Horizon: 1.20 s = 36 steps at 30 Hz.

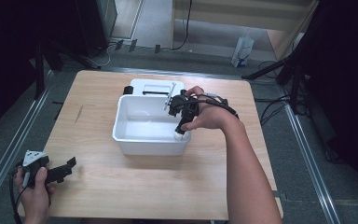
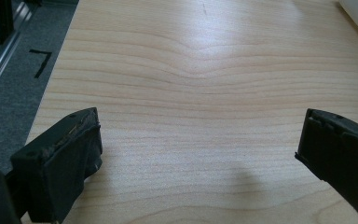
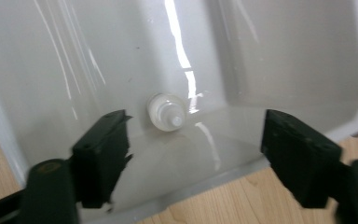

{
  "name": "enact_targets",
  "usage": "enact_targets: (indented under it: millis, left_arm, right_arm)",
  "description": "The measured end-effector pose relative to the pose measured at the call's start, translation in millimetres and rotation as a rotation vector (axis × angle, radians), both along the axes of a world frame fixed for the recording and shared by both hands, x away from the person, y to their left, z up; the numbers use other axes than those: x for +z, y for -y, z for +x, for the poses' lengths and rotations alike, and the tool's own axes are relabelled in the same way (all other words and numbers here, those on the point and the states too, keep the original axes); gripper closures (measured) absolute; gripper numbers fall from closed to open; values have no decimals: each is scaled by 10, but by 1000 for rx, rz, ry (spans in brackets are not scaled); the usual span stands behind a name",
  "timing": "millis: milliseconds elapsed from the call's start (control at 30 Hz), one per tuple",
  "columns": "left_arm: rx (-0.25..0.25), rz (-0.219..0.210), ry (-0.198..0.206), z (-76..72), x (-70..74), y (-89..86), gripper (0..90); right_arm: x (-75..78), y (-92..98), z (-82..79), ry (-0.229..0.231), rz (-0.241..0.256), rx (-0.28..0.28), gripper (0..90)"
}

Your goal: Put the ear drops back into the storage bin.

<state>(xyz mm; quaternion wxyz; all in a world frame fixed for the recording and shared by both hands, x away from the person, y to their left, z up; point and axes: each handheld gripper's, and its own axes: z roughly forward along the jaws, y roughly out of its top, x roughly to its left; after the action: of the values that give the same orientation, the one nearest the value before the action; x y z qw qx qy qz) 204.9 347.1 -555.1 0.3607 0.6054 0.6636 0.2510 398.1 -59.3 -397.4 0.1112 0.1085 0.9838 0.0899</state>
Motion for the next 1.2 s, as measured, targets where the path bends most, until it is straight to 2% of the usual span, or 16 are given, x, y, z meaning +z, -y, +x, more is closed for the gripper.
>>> enact_targets:
  millis: [33,200,267,400,567,1033,1200]
  left_arm:
    - [0,0,0,0,0,1,5]
    - [-3,3,-1,-1,0,2,5]
    - [-2,4,-3,1,0,5,5]
    - [0,5,-2,1,-1,5,5]
    - [-2,5,-2,-1,0,5,5]
    - [-1,9,-2,-2,1,11,5]
    - [-1,12,-1,-1,1,11,6]
  right_arm:
    - [37,12,-1,4,5,-16,140]
    - [151,88,-25,-3,36,-36,28]
    - [171,132,-46,-4,33,-43,0]
    - [173,211,-74,16,14,-58,0]
    - [167,331,-111,34,19,-71,0]
    - [122,613,-237,40,27,-98,0]
    - [55,737,-299,34,22,-106,0]
